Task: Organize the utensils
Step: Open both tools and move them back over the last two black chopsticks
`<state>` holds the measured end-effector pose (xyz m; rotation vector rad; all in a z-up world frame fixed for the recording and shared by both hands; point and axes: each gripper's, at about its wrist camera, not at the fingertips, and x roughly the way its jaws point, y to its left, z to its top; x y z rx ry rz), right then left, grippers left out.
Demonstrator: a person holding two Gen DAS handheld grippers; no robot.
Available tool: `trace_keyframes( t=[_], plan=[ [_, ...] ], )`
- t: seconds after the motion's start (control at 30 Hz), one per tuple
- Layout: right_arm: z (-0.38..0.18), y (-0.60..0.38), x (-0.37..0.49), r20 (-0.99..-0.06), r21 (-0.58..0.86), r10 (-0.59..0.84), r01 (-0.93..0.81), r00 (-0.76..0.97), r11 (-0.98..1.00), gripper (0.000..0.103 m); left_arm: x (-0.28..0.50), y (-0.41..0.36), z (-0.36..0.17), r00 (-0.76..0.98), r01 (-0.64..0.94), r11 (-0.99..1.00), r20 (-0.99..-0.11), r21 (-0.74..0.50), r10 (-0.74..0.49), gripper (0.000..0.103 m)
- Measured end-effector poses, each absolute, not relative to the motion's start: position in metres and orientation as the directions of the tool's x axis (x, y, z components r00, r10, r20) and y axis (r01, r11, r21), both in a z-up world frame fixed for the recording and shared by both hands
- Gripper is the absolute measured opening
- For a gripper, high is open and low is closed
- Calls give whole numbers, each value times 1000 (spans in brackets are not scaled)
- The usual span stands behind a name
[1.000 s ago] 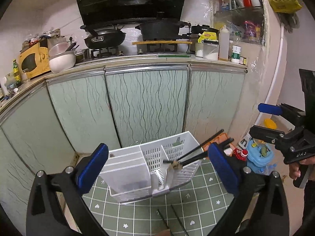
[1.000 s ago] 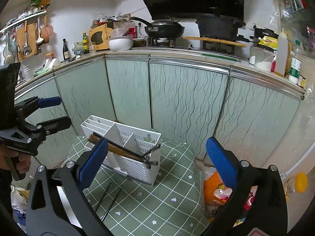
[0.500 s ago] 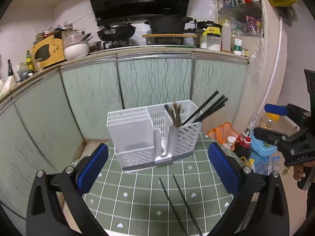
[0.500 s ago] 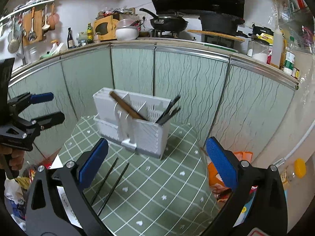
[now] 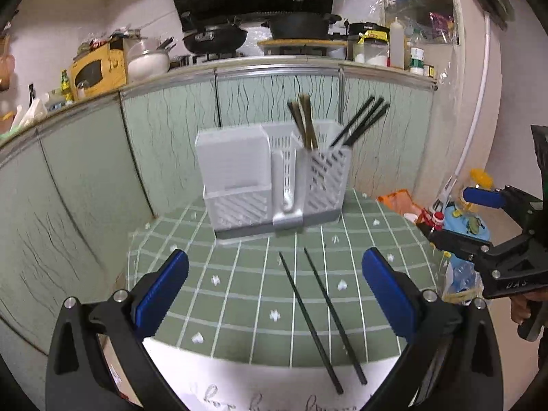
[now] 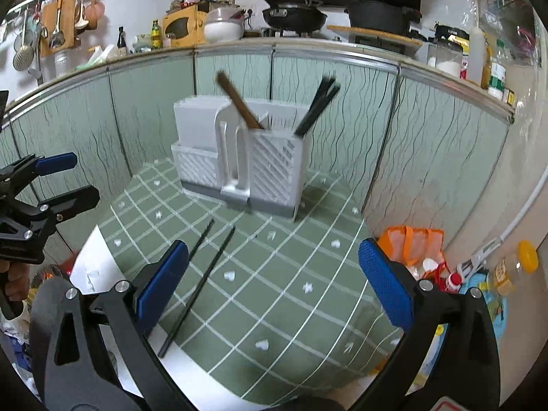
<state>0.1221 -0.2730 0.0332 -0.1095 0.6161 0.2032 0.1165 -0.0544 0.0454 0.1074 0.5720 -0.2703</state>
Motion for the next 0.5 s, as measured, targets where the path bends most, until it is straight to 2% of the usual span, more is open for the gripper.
trace_keyframes(
  t=[0.5],
  plan=[
    [-66, -239, 92, -647, -20, 170, -239, 744, 971, 96, 83, -48, -52, 755, 260, 966, -625, 6, -199, 99]
  ],
)
